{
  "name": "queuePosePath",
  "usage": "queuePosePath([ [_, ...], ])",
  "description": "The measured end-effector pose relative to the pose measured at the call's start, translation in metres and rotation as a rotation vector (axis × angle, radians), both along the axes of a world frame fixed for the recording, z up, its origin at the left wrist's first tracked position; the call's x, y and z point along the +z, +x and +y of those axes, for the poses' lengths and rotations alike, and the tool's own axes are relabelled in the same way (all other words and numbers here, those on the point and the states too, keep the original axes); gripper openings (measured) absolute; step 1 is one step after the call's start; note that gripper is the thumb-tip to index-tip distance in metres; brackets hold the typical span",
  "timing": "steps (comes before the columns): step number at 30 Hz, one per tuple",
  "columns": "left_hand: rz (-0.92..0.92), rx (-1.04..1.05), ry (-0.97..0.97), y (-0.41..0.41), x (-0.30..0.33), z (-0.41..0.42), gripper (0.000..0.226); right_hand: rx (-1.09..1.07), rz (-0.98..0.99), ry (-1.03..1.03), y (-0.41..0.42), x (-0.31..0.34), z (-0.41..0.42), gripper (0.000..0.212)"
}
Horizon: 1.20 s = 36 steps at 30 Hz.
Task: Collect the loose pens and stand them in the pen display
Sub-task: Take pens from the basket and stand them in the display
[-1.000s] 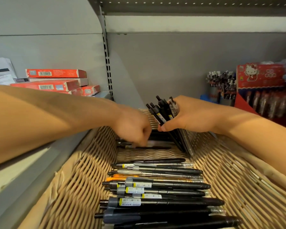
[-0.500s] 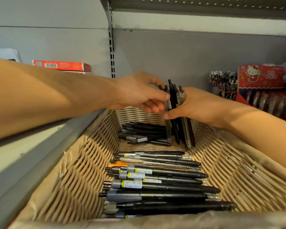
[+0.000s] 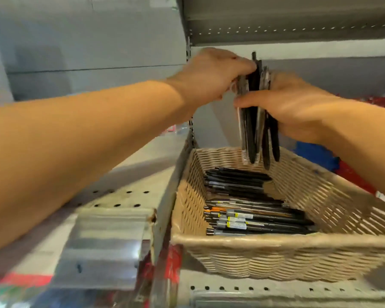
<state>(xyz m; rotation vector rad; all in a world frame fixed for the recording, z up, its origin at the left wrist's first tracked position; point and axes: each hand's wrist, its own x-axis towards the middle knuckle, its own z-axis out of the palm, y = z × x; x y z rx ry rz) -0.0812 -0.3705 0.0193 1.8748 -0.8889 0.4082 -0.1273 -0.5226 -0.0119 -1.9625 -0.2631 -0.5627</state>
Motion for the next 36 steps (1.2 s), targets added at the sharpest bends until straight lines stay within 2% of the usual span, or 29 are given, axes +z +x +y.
queuePosePath([
  [2, -0.015, -0.012, -0.18, -0.013, 0.009, 0.026, 0.024, 0.11, -0.046, 0.078, -0.007, 0.01, 0.046, 0.013],
  [4, 0.004, -0.134, -0.361, -0.025, 0.015, 0.054, 0.032, 0.251, -0.117, 0.144, -0.014, 0.017, 0.095, 0.019],
  [6, -0.043, -0.222, -0.459, -0.035, 0.018, 0.084, 0.028, 0.289, -0.176, 0.161, -0.018, 0.02, 0.137, 0.028],
  [9, -0.163, -0.153, -0.427, -0.044, 0.012, 0.121, 0.003, 0.284, -0.182, 0.143, -0.019, 0.015, 0.176, 0.033],
  [12, -0.171, -0.095, -0.414, -0.043, 0.001, 0.139, 0.021, 0.244, -0.164, 0.099, -0.019, 0.007, 0.192, 0.03],
  [14, -0.138, -0.124, -0.435, -0.042, -0.005, 0.143, 0.024, 0.224, -0.153, 0.082, -0.018, 0.004, 0.194, 0.029],
  [21, 0.005, -0.235, -0.37, -0.029, -0.018, 0.141, 0.006, 0.231, -0.02, 0.23, -0.008, -0.029, 0.188, 0.019],
  [25, 0.063, -0.278, -0.362, -0.027, -0.02, 0.139, 0.038, 0.286, 0.064, 0.246, -0.007, -0.036, 0.184, 0.025],
  [30, 0.057, -0.04, -0.23, -0.032, -0.028, 0.145, 0.075, 0.339, 0.027, 0.229, -0.018, -0.034, 0.186, 0.015],
  [33, 0.128, 0.027, -0.195, -0.048, -0.036, 0.148, 0.068, 0.37, 0.02, 0.267, -0.026, -0.033, 0.186, 0.016],
  [36, 0.139, 0.071, -0.247, -0.076, -0.049, 0.149, 0.049, 0.427, 0.018, 0.45, -0.041, -0.03, 0.185, 0.014],
])
